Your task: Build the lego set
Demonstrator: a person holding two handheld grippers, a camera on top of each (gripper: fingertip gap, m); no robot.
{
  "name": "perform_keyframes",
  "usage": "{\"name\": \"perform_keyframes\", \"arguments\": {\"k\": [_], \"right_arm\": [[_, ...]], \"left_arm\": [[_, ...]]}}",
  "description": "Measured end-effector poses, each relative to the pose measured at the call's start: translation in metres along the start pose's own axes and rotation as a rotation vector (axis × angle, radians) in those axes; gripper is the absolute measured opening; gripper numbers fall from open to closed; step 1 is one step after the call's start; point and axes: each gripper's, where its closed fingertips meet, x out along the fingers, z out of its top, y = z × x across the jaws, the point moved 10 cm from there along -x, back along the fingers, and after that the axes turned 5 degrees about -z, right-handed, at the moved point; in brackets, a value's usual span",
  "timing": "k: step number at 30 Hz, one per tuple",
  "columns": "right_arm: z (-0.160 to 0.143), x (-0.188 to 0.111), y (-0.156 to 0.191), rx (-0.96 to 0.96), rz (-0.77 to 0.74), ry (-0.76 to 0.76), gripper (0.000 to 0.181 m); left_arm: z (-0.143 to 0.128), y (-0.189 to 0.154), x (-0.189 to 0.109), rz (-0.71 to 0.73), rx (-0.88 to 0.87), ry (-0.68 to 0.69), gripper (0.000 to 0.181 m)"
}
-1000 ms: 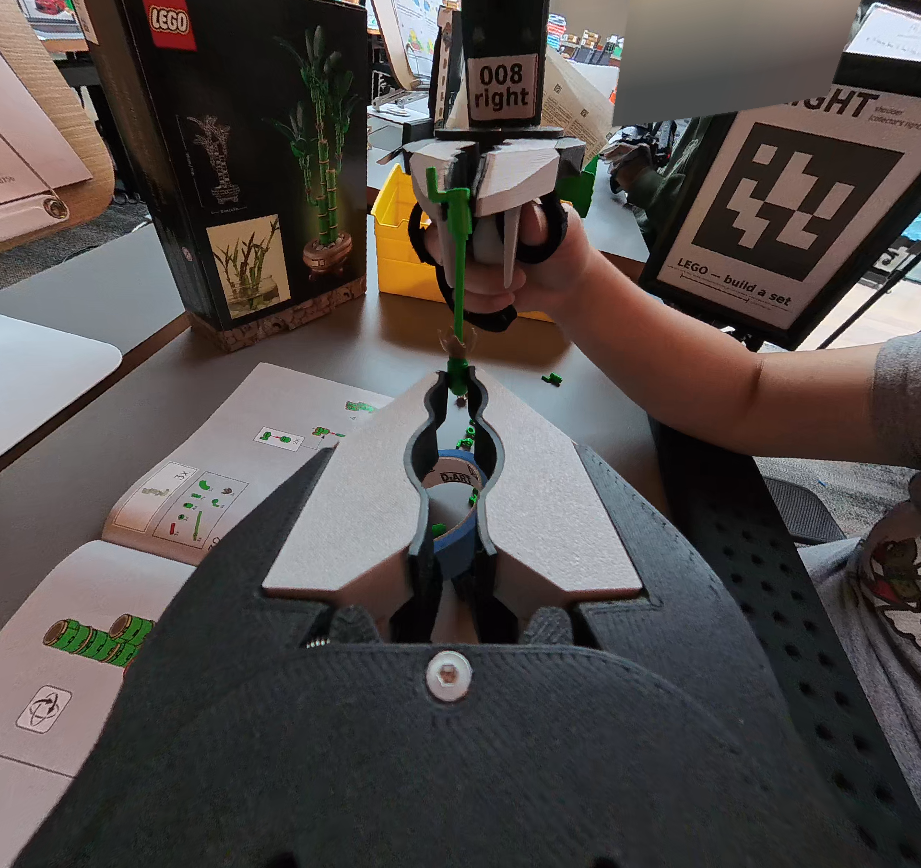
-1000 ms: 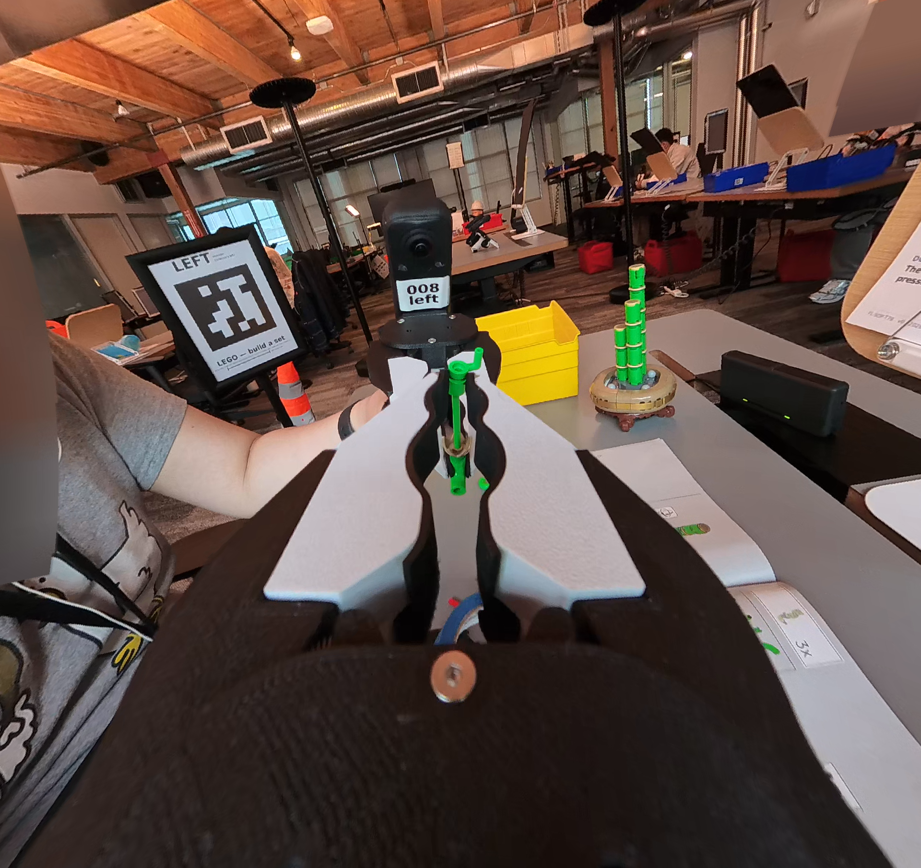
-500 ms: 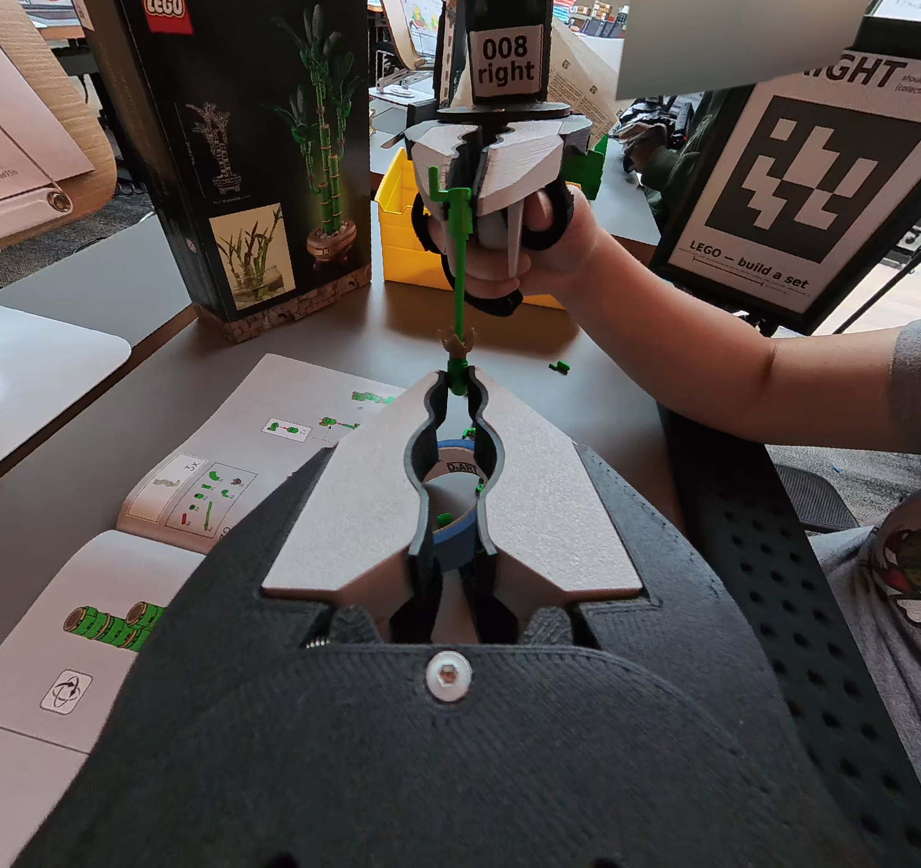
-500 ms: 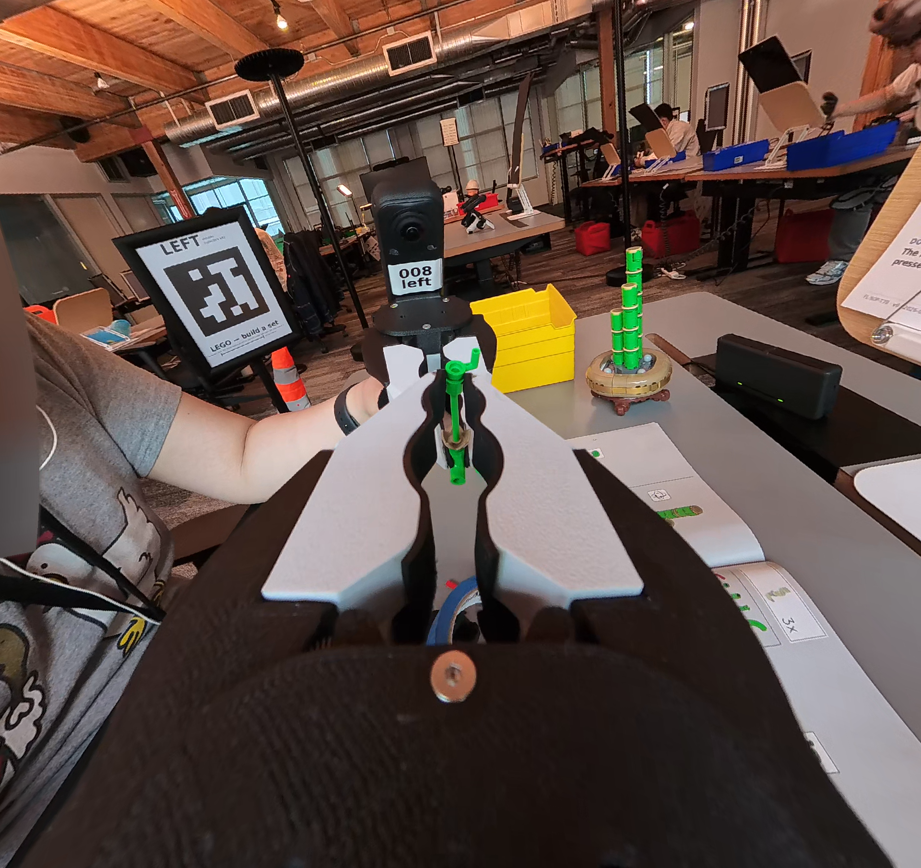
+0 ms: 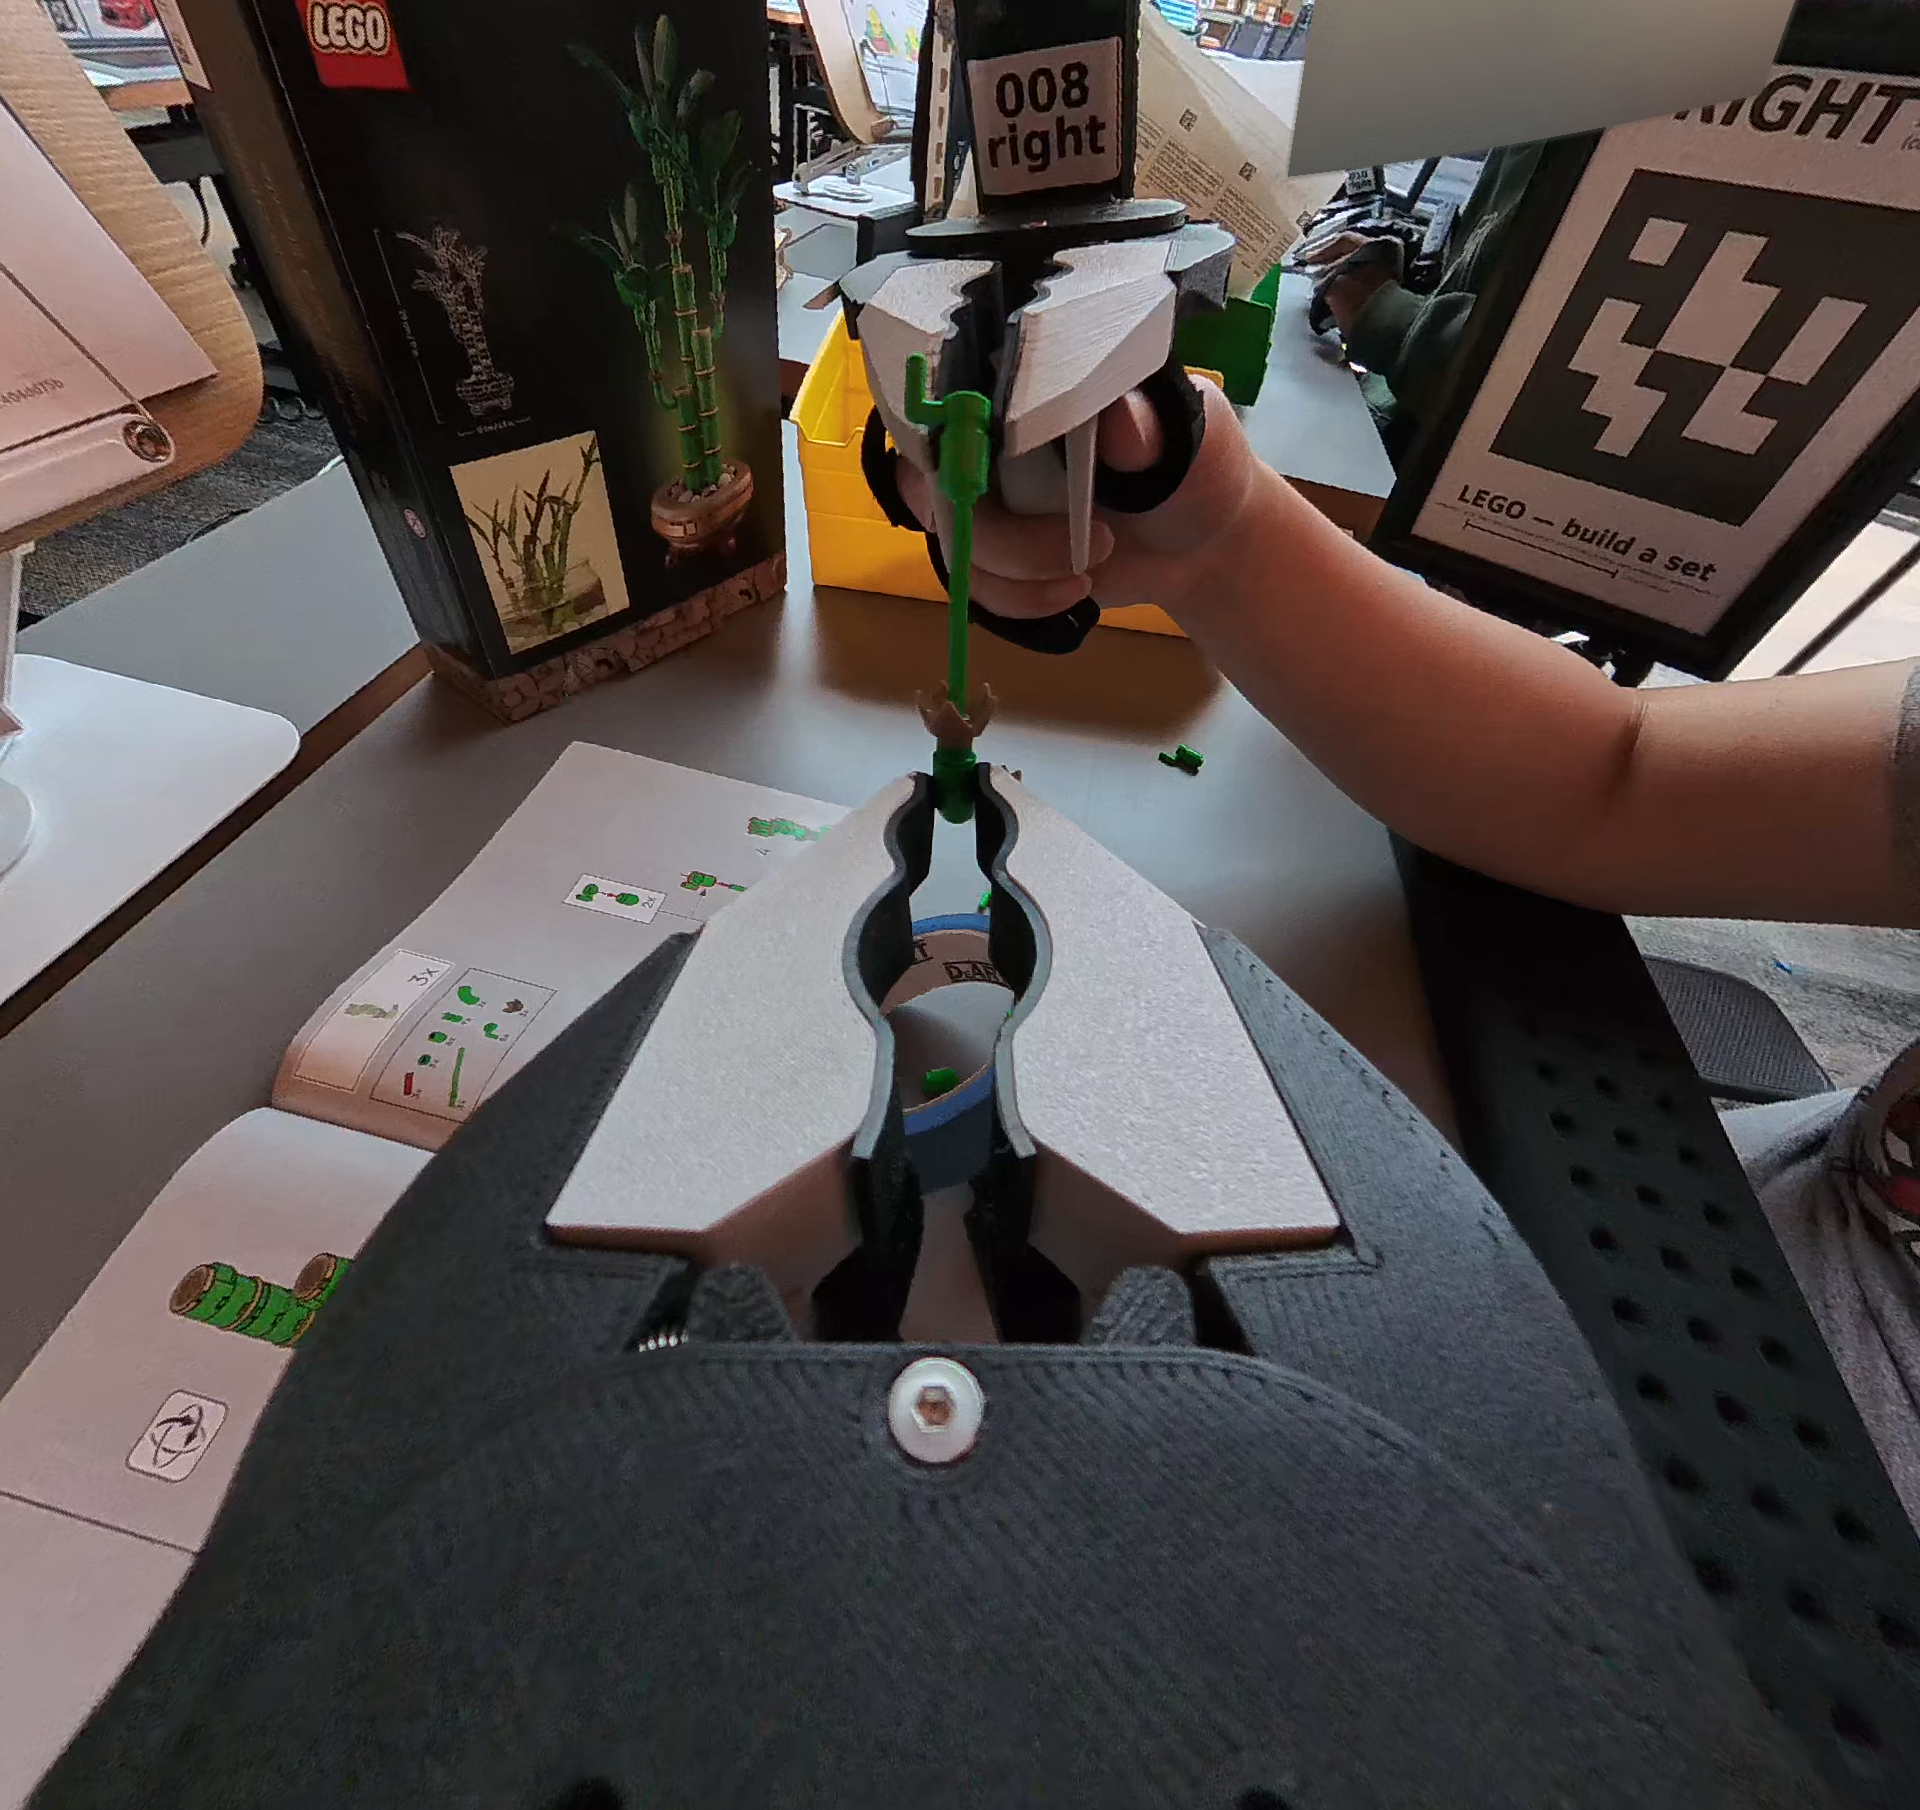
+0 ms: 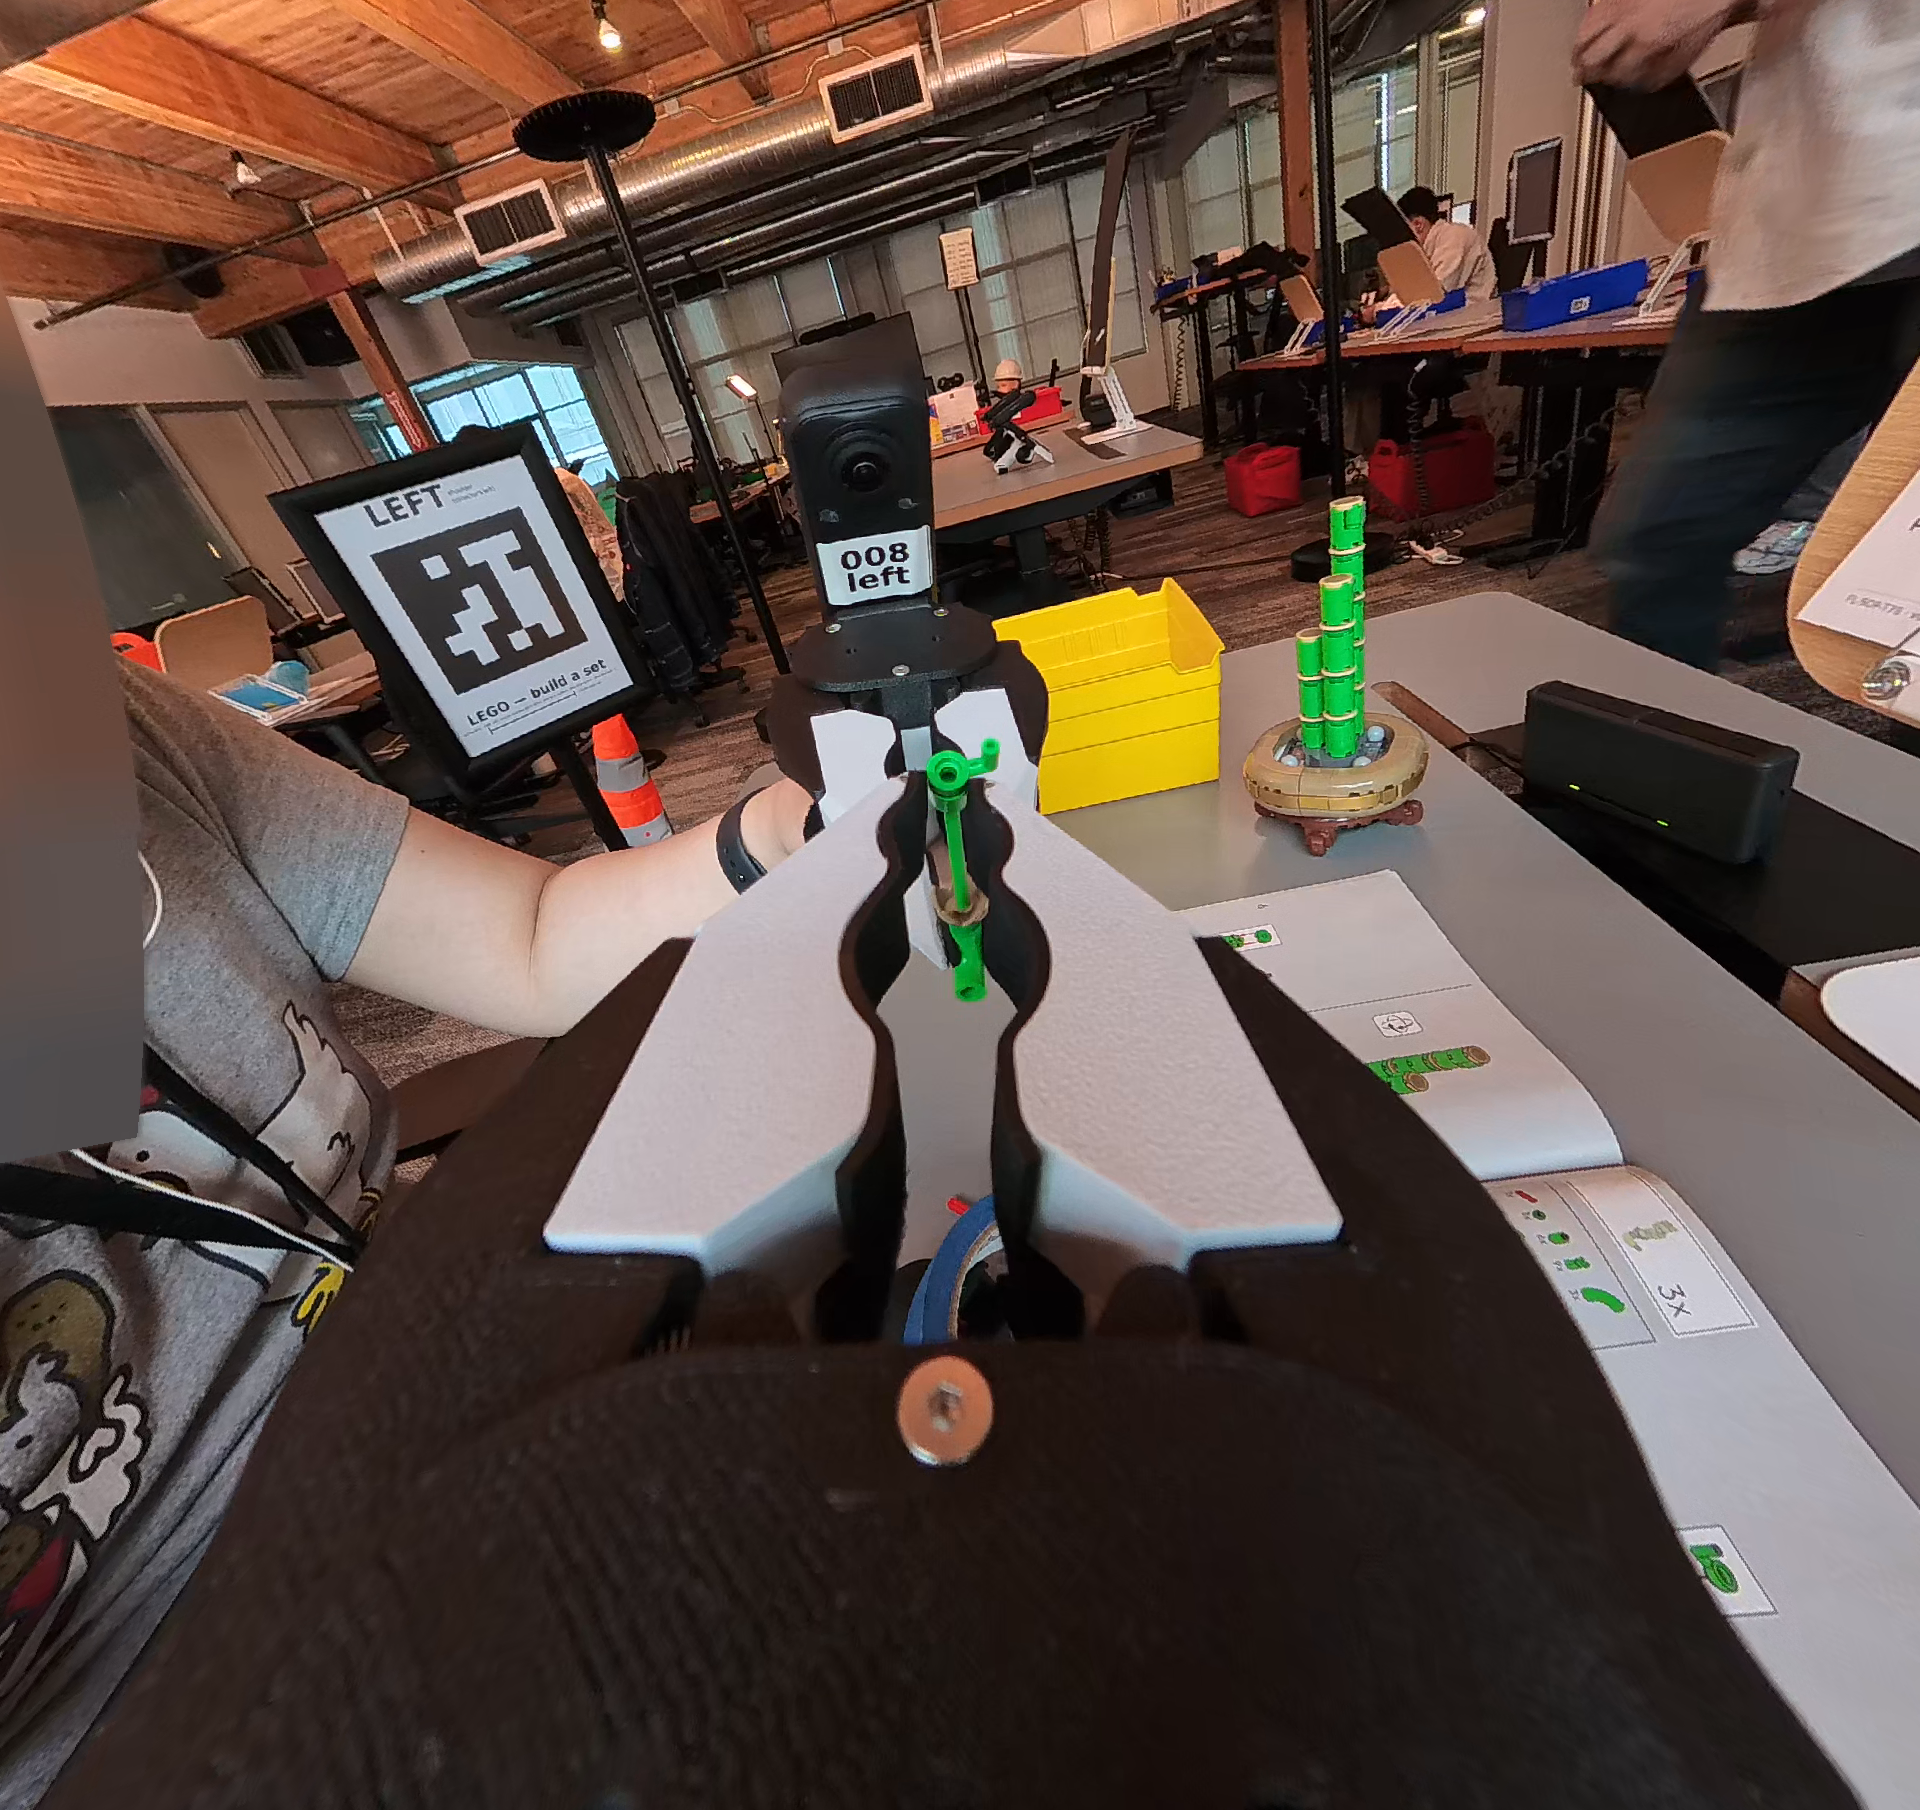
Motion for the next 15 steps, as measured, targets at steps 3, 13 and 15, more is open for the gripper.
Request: {"name": "perform_keyframes", "arguments": {"k": [3,13,15], "right_arm": [[0.0000,0.0008,0.0003,0.002,0.003,0.001,0.005],[-0.0044,0.0005,0.0027,-0.041,-0.016,0.101,0.004],[-0.0060,0.0005,0.0019,-0.055,-0.025,0.125,0.004]], "left_arm": [[-0.0003,-0.0003,0.0005,0.004,0.007,0.005,0.006],[-0.0043,-0.0028,0.0088,0.023,0.046,0.088,0.006],[-0.0046,-0.0024,0.0093,0.020,0.040,0.082,0.005]]}}
